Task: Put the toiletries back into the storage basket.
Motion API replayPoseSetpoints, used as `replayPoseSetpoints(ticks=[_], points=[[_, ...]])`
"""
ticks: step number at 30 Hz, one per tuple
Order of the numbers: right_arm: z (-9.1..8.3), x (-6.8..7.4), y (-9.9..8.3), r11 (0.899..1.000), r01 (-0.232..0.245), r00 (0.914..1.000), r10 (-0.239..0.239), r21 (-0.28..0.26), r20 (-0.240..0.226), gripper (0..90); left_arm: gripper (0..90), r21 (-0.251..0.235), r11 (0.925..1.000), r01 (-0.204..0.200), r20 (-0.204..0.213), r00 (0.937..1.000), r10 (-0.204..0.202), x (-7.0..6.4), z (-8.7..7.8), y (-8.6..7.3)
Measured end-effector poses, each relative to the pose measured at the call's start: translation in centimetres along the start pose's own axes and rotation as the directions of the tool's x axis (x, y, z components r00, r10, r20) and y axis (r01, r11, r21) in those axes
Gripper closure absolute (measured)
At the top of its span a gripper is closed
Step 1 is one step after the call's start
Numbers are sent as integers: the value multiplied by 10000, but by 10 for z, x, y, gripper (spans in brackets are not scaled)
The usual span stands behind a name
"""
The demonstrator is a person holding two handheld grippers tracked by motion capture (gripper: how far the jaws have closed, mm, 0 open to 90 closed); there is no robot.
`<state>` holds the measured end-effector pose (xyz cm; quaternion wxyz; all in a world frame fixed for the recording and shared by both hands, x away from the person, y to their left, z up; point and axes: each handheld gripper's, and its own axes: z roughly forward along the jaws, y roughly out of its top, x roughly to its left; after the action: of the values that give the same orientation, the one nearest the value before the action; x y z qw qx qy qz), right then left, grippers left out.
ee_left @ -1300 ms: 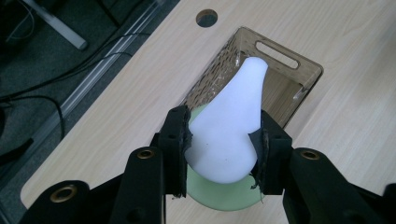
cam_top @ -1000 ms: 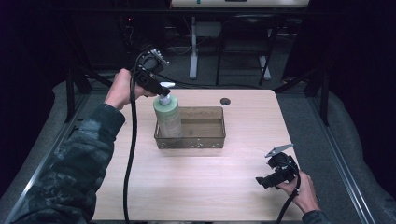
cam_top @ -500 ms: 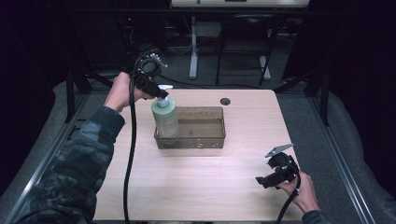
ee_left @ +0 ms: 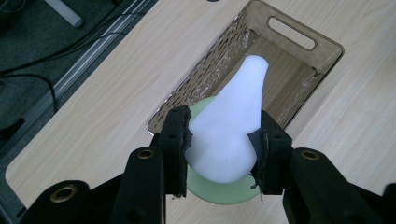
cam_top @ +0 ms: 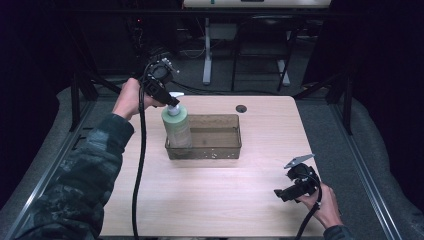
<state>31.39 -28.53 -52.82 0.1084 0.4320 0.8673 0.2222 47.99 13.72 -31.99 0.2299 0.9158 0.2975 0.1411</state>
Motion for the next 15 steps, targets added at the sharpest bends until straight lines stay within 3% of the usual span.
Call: replayPoseSetpoints(ticks=[15], points=[[0, 0, 0, 10000, 54, 10000, -54, -9, 51, 22, 622, 536, 9986, 21, 207, 9998, -32, 1, 10, -5]])
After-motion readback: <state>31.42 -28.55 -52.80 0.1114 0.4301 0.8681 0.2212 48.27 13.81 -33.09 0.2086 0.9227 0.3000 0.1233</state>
